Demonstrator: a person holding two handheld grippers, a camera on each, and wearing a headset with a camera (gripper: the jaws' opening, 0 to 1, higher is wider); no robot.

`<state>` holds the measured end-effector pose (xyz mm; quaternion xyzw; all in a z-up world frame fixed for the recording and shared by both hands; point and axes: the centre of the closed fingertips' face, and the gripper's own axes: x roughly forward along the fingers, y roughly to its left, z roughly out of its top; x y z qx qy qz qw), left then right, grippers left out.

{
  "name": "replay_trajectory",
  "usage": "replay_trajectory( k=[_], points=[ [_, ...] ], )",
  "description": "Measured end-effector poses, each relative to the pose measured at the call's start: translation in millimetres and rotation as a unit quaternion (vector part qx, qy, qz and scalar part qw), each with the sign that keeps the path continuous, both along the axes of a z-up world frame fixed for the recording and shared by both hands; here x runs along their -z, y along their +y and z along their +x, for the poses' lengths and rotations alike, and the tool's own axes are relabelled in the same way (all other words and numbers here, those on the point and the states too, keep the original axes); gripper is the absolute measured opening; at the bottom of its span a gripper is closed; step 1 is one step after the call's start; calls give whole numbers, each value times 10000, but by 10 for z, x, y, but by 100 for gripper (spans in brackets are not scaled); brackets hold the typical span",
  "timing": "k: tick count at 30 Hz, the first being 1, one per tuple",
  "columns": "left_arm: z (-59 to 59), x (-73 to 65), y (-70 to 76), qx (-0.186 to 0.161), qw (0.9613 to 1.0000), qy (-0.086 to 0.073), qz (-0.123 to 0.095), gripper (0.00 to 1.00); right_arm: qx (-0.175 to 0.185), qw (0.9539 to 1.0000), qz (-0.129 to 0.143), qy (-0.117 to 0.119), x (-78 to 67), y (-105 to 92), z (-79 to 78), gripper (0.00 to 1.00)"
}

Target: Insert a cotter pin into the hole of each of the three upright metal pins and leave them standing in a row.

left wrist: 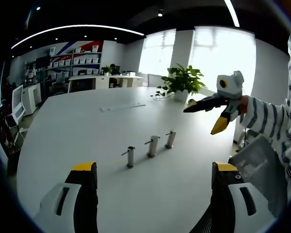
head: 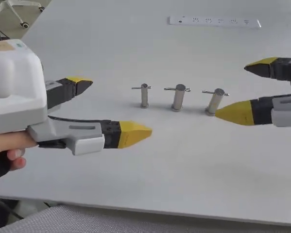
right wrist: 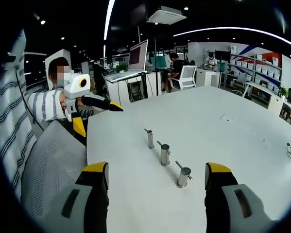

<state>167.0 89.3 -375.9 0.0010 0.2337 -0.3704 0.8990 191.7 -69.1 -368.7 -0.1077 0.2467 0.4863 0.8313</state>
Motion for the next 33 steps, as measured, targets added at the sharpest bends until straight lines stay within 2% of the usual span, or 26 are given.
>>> replay_trajectory(
  k=[3, 6, 10, 16, 20, 23, 27, 33],
  points=[
    [-7, 35, -15, 63, 9999, 102, 32, 98, 130, 9998, 42, 125, 33, -62, -67, 82],
    [5, 49, -5, 53, 9999, 109, 67, 98, 231, 9994, 51, 236, 64, -115, -77, 83],
    [6, 46, -5, 26, 9999, 131, -22, 98, 412, 9983, 123, 397, 87, -175, -91, 91],
    [-9, 81, 23, -50, 9996, 245, -119, 98, 775, 9955, 304, 462, 84, -250, -90, 93],
    [0, 110, 51, -127, 9993, 319, -175, 98, 816, 9950, 344, 451, 76, -257, -111, 98],
    [10, 126, 71, -190, 9990, 352, -190, 98, 944, 9940, 318, 461, 95, -294, -100, 98],
    [2, 132, 73, -183, 9989, 381, -211, 97, 1010, 9926, 413, 528, 99, -305, -125, 97],
    [-2, 181, 95, -206, 9985, 461, -196, 97, 1116, 9910, 343, 647, 172, -356, -165, 97]
  ],
)
